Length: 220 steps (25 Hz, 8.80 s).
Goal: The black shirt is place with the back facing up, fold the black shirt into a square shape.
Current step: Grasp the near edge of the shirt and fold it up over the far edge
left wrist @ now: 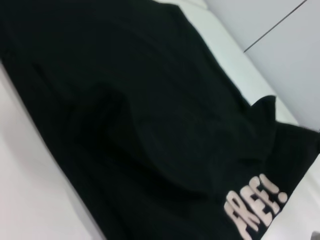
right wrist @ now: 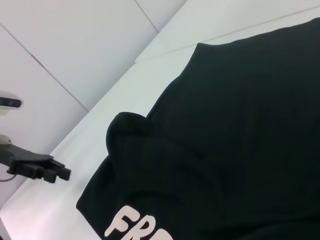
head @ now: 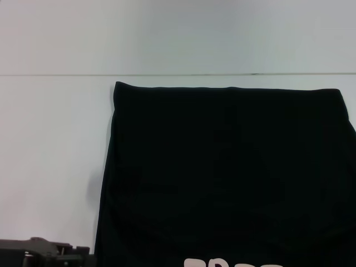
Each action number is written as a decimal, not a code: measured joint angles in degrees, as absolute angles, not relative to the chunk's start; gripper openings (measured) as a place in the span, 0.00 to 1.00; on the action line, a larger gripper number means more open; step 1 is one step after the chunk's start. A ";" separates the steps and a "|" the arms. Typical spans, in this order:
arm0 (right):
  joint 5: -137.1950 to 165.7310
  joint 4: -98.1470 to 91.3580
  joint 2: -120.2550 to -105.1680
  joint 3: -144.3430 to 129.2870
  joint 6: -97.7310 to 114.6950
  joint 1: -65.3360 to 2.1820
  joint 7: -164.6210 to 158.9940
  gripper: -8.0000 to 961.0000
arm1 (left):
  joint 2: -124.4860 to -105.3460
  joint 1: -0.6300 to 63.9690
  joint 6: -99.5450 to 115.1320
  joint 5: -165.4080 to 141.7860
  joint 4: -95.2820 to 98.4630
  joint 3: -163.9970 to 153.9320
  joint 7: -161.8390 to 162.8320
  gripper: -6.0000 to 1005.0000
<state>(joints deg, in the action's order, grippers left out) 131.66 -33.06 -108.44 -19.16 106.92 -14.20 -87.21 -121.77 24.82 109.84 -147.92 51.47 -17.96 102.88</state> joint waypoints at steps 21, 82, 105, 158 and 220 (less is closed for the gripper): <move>131.62 -33.40 -108.81 -19.16 106.77 -15.21 -88.59 0.07 | -122.13 25.77 104.26 -149.71 46.66 -22.83 105.64 0.80; 131.58 -33.49 -108.90 -16.34 108.63 -15.14 -88.50 0.07 | -121.01 29.43 106.97 -150.44 47.42 -28.55 106.17 0.04; 131.57 -33.49 -108.78 -16.35 108.48 -15.41 -88.13 0.07 | -120.98 29.72 105.84 -151.79 47.36 -30.21 109.33 0.63; 131.78 -33.48 -108.67 -15.49 109.08 -15.92 -88.43 0.07 | -119.78 31.27 109.30 -151.70 46.46 -31.40 106.41 0.01; 133.47 -23.55 -112.76 -16.92 49.14 -49.13 -99.06 0.07 | -116.63 52.46 50.45 -149.43 37.22 -40.60 121.23 0.01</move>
